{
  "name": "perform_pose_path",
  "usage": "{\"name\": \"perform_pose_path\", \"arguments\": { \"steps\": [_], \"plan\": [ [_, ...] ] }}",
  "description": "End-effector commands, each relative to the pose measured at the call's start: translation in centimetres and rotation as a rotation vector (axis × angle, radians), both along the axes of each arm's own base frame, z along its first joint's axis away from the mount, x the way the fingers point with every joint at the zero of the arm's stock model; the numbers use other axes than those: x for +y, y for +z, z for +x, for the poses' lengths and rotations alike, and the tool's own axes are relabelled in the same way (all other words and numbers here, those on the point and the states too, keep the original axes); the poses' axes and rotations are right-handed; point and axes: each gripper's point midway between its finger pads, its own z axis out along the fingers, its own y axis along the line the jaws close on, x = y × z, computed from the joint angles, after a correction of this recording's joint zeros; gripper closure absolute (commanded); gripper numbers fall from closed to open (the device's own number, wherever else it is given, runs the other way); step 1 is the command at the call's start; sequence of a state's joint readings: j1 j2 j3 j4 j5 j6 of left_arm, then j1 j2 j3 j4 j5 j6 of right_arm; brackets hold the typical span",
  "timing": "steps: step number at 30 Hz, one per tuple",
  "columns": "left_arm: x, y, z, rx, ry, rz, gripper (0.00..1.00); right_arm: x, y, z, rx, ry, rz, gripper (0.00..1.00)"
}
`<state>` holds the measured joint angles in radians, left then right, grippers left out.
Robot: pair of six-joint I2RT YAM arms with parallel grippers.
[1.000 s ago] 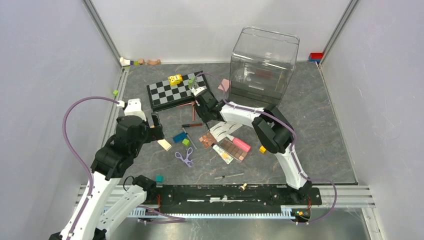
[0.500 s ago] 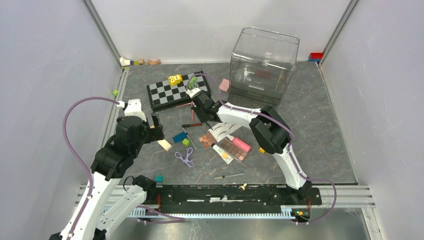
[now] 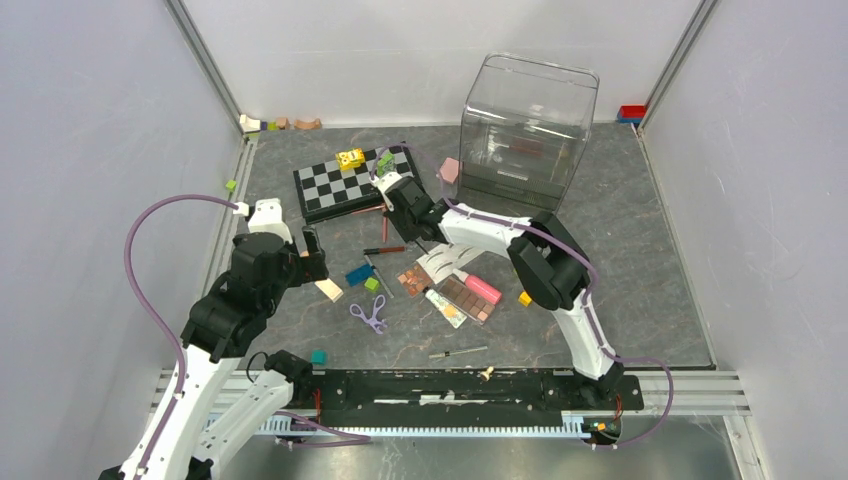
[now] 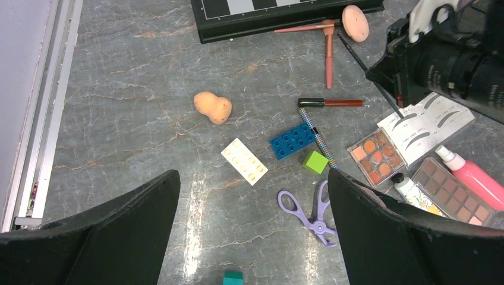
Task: Organize the makeup
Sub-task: Pick up the makeup brush from the center of the board, then place the makeup brush in the drawer.
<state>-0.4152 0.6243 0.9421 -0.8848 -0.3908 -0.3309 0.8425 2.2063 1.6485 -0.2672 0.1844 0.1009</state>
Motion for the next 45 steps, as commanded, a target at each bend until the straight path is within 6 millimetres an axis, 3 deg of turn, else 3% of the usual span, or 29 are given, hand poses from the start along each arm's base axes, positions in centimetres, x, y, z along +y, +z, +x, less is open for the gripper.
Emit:
{"name": "perform_pose_path", "arguments": {
  "steps": [1, 5, 9, 16, 22, 28, 38, 45],
  "plan": [
    [0.1, 0.6, 0.5, -0.028, -0.007, 0.02, 0.0, 1.0, 7.7, 0.6, -0.107, 0.032, 0.106, 1.0],
    [0.2, 0.6, 0.5, -0.03, -0.005, 0.02, 0.0, 0.2, 9.4, 0.2, -0.14, 0.069, 0.095, 1.0],
    [0.0, 0.5, 0.6, -0.026, -0.011, 0.018, 0.0, -1.3, 10.9, -1.0, -0.218, 0.247, 0.005, 1.0],
    [-0.3, 0.5, 0.6, -0.025, -0.027, 0.013, 0.0, -8.7, 11.2, -1.4, -0.312, 0.393, -0.232, 1.0],
    [-0.3, 0.7, 0.5, -0.037, -0.031, 0.007, 0.0, -15.9, 8.9, -1.0, -0.33, 0.453, -0.312, 1.0],
    [-0.6, 0.6, 0.5, -0.033, -0.047, 0.002, 0.0, -19.9, 7.5, 0.8, -0.292, 0.393, -0.3, 1.0],
    [-0.6, 0.8, 0.4, -0.041, -0.051, -0.002, 0.0, -20.7, 4.2, 2.3, -0.208, 0.371, -0.295, 1.0],
    [-0.6, 0.8, 0.4, -0.042, -0.05, -0.001, 0.0, -20.5, 3.1, 2.9, -0.197, 0.341, -0.272, 0.98]
  ]
}}
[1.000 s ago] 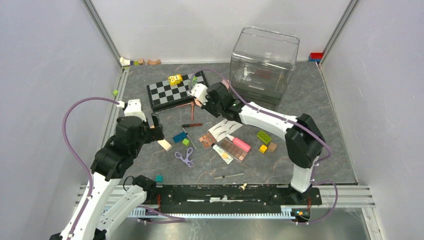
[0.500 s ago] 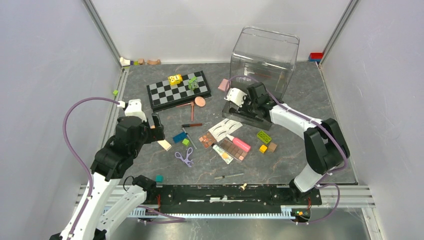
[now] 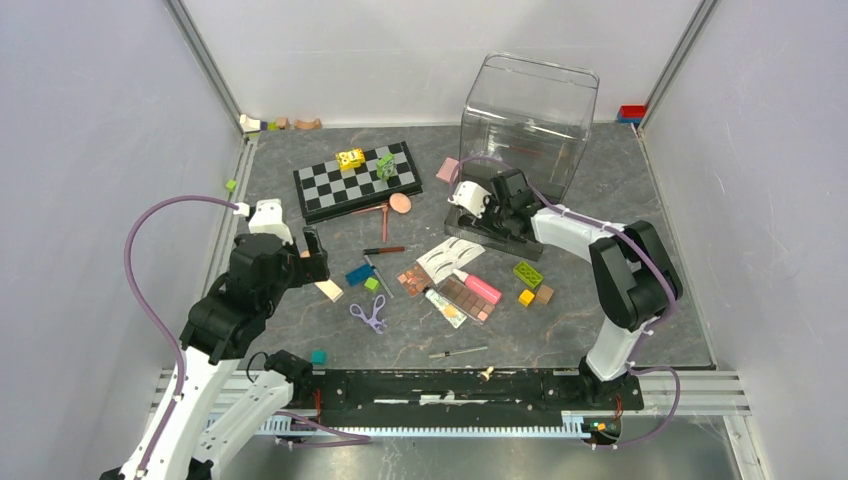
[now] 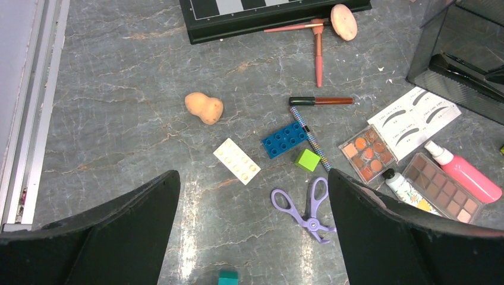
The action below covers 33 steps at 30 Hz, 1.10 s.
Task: Organize the makeup
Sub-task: Place the makeup brush in the drawer.
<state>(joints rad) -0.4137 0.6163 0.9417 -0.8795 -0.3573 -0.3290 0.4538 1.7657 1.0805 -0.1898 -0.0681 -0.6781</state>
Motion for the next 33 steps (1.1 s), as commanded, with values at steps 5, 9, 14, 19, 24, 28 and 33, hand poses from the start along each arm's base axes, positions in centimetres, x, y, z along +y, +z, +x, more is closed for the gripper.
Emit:
{"name": "perform_pose_path", "arguments": {
  "steps": [5, 9, 14, 19, 24, 28, 33],
  "plan": [
    [-0.1, 0.6, 0.5, -0.038, -0.023, 0.018, 0.0, 1.0, 0.6, 2.3, -0.037, -0.01, 0.04, 0.98],
    [-0.1, 0.6, 0.5, -0.038, -0.023, 0.018, 0.0, 1.1, -0.4, 2.3, -0.017, -0.014, 0.032, 0.98],
    [-0.1, 0.6, 0.5, -0.038, -0.022, 0.019, 0.0, 0.7, -1.2, 2.7, -0.007, -0.033, 0.01, 0.97],
    [-0.1, 0.6, 0.5, -0.037, -0.021, 0.019, 0.0, 0.5, -1.5, 2.8, -0.005, -0.054, 0.001, 0.89],
    [-0.1, 0.6, 0.5, -0.036, -0.021, 0.019, 0.0, 0.5, -0.6, 3.1, -0.023, -0.07, 0.01, 0.8],
    [-0.1, 0.6, 0.6, -0.035, -0.021, 0.02, 0.0, 0.7, 1.5, 3.7, -0.055, -0.095, 0.037, 0.74],
    [-0.1, 0.6, 0.5, -0.037, -0.021, 0.019, 0.0, 0.2, 4.7, 4.5, -0.105, -0.153, 0.046, 0.73]
  ]
}}
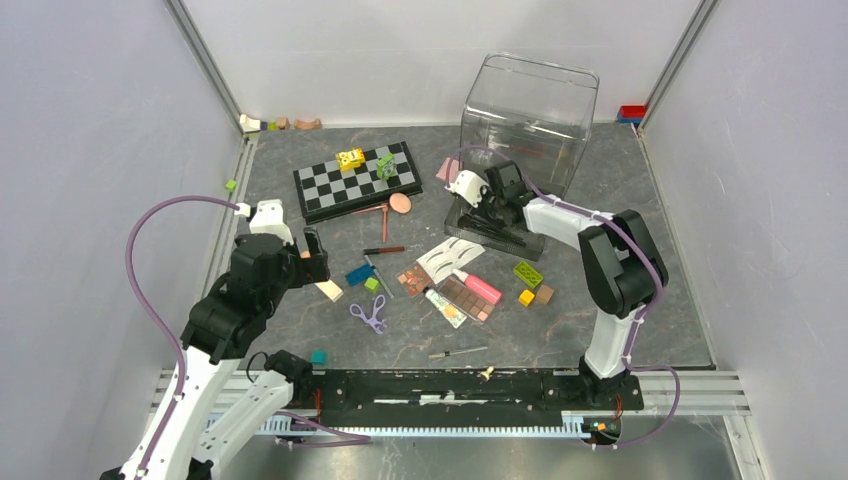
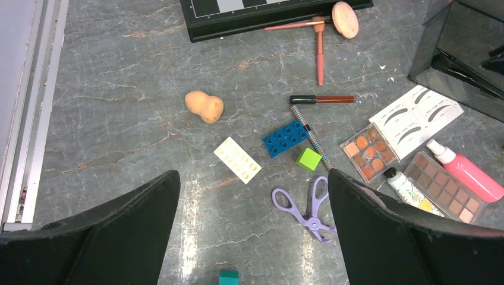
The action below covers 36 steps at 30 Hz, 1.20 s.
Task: Organize the makeup
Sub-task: Place the makeup brush in the drawer, then pick up the makeup brush from the center of the board.
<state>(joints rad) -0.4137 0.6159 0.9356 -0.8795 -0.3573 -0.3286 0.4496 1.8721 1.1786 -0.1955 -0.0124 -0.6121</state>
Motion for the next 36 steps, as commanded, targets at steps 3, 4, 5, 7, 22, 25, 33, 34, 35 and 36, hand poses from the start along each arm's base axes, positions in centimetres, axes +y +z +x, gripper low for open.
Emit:
{"name": "perform_pose_path", "arguments": {
  "steps": [3, 4, 5, 7, 22, 25, 33, 34, 35, 36],
  "plan": [
    [-0.1, 0.8, 0.6, -0.038, -0.023, 0.017, 0.0, 0.4, 8.2, 2.0, -0.165, -0.058, 0.07, 0.72],
    [-0.1, 0.8, 0.6, -0.038, -0.022, 0.018, 0.0, 0.5, 8.9, 2.0, -0.181, -0.063, 0.075, 0.72],
    [-0.1, 0.7, 0.7, -0.035, -0.023, 0.018, 0.0, 0.5, 9.8, 1.8, -0.196, -0.068, 0.083, 0.72],
    [-0.2, 0.6, 0.7, -0.03, -0.025, 0.02, 0.0, 1.0, 11.5, 1.5, -0.224, -0.075, 0.119, 0.72],
    [-0.1, 0.8, 0.6, -0.039, -0.02, 0.02, 0.0, 18.6, 15.3, -6.8, -0.141, 0.268, 0.384, 0.64],
    [0.1, 1.0, 0.5, -0.048, -0.012, 0.018, 0.0, 21.2, 14.5, -6.7, -0.082, 0.181, 0.451, 0.61],
    [0.2, 1.0, 0.5, -0.052, -0.01, 0.017, 0.0, 23.4, 10.3, -4.0, 0.051, -0.314, 0.591, 0.6],
    [0.2, 1.1, 0.4, -0.054, -0.01, 0.016, 0.0, 23.6, 9.7, -3.8, 0.071, -0.368, 0.607, 0.6],
    [0.2, 1.1, 0.4, -0.056, -0.01, 0.015, 0.0, 23.8, 8.9, -3.7, 0.092, -0.413, 0.62, 0.6],
    [0.2, 1.2, 0.4, -0.058, -0.009, 0.014, 0.0, 24.1, 8.2, -3.6, 0.109, -0.443, 0.63, 0.6]
  ]
}}
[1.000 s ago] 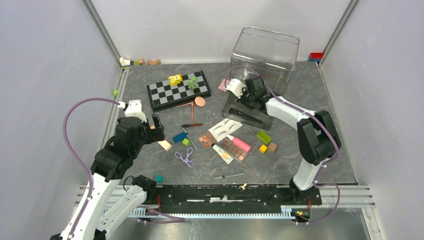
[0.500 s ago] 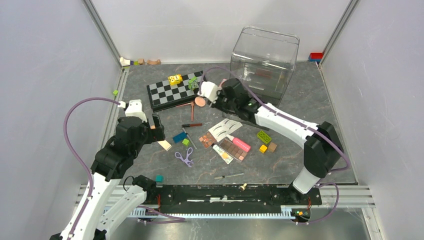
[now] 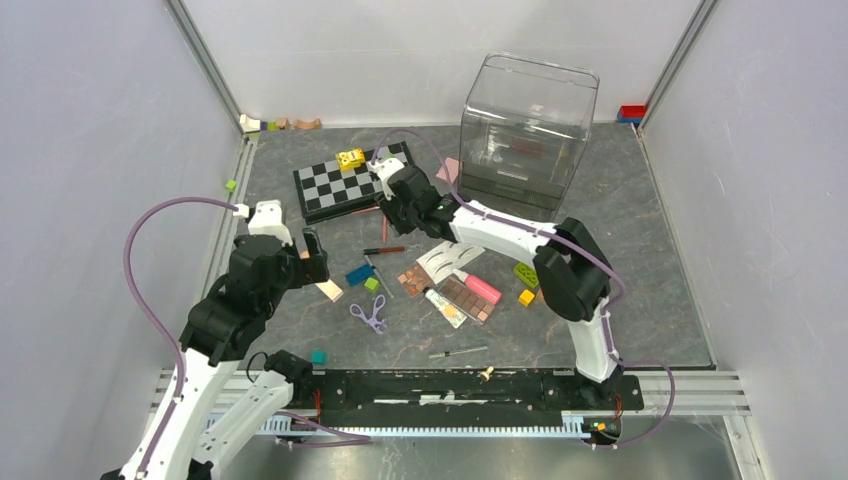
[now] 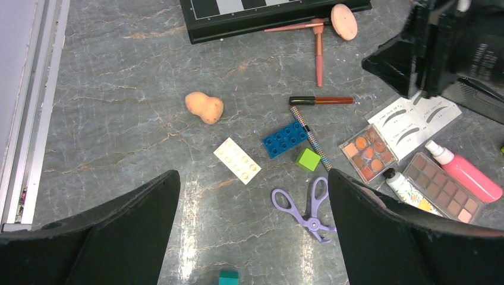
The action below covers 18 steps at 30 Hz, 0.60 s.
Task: Organize the makeup
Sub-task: Pick up the makeup brush from the center of the board.
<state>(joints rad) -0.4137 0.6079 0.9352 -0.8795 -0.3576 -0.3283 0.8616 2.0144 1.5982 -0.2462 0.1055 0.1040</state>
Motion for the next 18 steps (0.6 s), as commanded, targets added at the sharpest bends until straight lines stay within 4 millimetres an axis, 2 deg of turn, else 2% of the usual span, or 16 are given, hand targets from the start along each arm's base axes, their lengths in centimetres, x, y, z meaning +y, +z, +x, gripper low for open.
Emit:
{"name": "perform_pose_path", "arguments": {
  "steps": [1, 4, 11, 18],
  "plan": [
    [0.2, 1.0, 0.5, -0.052, -0.01, 0.017, 0.0, 1.3, -0.6, 1.5, 0.117, -0.271, 0.155, 0.59],
    [0.1, 1.0, 0.5, -0.051, -0.012, 0.015, 0.0, 1.9, -2.5, 2.0, 0.165, -0.326, 0.164, 0.59],
    [0.1, 1.0, 0.5, -0.05, -0.015, 0.016, 0.0, 2.8, -4.7, 3.4, 0.173, -0.393, 0.145, 0.57],
    [0.1, 1.2, 0.3, -0.059, -0.015, 0.01, 0.0, 2.4, -7.3, 4.1, 0.162, -0.423, 0.09, 0.57]
  ]
}}
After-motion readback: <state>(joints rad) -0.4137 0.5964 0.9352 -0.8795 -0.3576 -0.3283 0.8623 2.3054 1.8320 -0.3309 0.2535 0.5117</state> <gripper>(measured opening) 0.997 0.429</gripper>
